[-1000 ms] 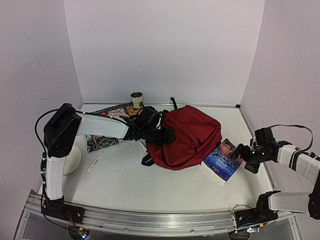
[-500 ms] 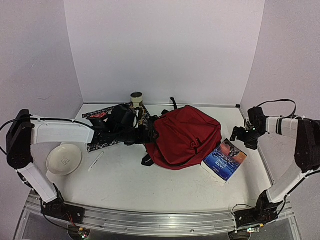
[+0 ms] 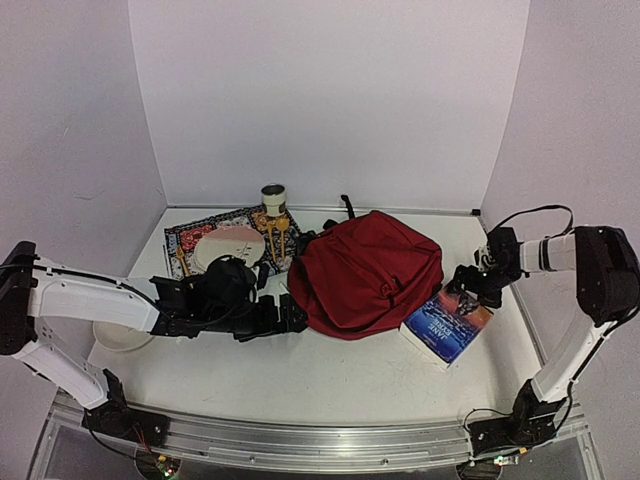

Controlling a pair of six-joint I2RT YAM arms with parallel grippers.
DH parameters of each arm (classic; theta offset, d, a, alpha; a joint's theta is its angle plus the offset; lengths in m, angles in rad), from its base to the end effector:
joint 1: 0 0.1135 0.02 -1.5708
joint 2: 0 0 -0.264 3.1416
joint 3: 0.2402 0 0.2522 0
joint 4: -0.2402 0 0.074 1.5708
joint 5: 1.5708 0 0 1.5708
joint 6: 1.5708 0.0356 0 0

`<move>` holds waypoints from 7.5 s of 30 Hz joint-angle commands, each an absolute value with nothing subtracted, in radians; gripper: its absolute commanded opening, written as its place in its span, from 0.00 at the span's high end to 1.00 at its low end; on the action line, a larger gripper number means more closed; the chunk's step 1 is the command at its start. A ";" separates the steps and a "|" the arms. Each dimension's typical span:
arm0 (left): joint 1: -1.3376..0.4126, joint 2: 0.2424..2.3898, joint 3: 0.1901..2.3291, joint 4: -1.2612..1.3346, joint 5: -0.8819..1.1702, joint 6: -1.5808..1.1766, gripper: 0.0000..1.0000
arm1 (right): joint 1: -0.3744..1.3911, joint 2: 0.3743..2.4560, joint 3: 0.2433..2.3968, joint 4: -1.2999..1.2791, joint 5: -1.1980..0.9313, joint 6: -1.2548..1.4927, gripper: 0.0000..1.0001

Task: Pack the student bag
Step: Move the book to the center of the board, then pick up the book at the center of the board, then pass from the left arm to the right

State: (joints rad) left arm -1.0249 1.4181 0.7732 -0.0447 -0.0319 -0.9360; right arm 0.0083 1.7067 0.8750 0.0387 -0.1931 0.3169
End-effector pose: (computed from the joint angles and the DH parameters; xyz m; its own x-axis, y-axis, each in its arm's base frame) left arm 0.1548 -0.2526 0.2054 -0.8734 -0.1123 -0.4739 0.2330 0.7580 -0.6092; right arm 0.3415 0.0097 0.1568 -0.7215 0.2999 -0.6242 0.0863 0.9333 0.3486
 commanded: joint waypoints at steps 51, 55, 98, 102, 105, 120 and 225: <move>-1.146 1.692 0.746 0.433 0.181 -1.229 0.34 | 0.689 1.531 0.577 0.411 -0.320 0.834 0.14; -1.146 1.659 0.742 0.437 0.177 -1.221 0.35 | 0.689 1.539 0.584 0.411 -0.322 0.832 0.14; -1.146 1.716 0.752 0.460 0.213 -1.173 0.49 | 0.689 1.534 0.604 0.381 -0.303 0.804 0.14; -1.146 1.702 0.754 0.460 0.209 -1.161 0.59 | 0.689 1.530 0.605 0.378 -0.302 0.801 0.15; -1.145 1.678 0.749 0.459 0.202 -1.153 0.86 | 0.689 1.522 0.604 0.368 -0.296 0.791 0.14; -1.128 1.479 0.711 0.457 0.213 -1.086 1.00 | 0.689 1.292 0.535 0.350 -0.222 0.664 0.03; -1.057 1.096 0.357 0.670 -0.208 -1.347 0.20 | 0.721 1.387 0.601 1.471 -0.445 1.219 1.00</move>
